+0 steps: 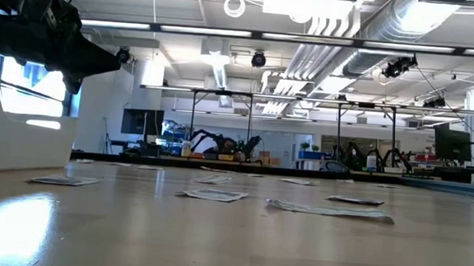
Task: Pick & Place First Aid Supplies
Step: Put the green bandage pack into the black bin
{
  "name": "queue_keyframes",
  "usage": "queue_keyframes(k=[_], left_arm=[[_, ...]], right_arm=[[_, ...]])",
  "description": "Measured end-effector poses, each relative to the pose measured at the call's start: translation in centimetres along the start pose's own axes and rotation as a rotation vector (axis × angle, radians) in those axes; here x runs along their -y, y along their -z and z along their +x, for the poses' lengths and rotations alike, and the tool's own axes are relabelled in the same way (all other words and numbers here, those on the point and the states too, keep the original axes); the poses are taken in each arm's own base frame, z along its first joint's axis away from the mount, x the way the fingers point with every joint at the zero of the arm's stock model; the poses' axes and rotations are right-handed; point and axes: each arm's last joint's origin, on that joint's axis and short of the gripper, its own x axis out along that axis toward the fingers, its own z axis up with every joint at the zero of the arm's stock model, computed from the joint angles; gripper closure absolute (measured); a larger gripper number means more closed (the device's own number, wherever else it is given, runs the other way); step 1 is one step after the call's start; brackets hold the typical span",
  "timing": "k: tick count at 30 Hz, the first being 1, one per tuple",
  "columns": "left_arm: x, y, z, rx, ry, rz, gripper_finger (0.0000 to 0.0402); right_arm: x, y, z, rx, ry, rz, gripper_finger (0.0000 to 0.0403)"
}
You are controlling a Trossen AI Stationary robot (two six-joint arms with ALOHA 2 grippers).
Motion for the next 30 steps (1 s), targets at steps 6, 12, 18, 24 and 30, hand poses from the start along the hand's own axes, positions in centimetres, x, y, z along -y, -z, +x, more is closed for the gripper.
queue_keyframes(k=[6, 12, 18, 24, 30], left_arm=[[0.0, 0.0, 0.0, -0.001, 0.000, 0.000, 0.0341], [0.0, 0.0, 0.0, -0.001, 0.000, 0.000, 0.0341], [0.0, 0.0, 0.0, 0.000, -0.001, 0.000, 0.0341], [0.0, 0.0, 0.0, 0.000, 0.000, 0.000, 0.0341], [0.0, 0.0, 0.0, 0.000, 0.000, 0.000, 0.0341]], right_arm=[[-0.8, -0.2, -2.0, -0.024, -0.067, -0.046, 0.0307], [-2.2, -0.1, -6.7, 0.041, -0.296, -0.038, 0.0290], [-4.7, -1.2, -9.9, 0.370, -0.641, -0.086, 0.0299], [-12.0, -3.7, -9.6, 0.633, -0.849, -0.301, 0.0306], [-17.7, -5.3, -7.8, 0.756, -0.922, -0.583, 0.0305]])
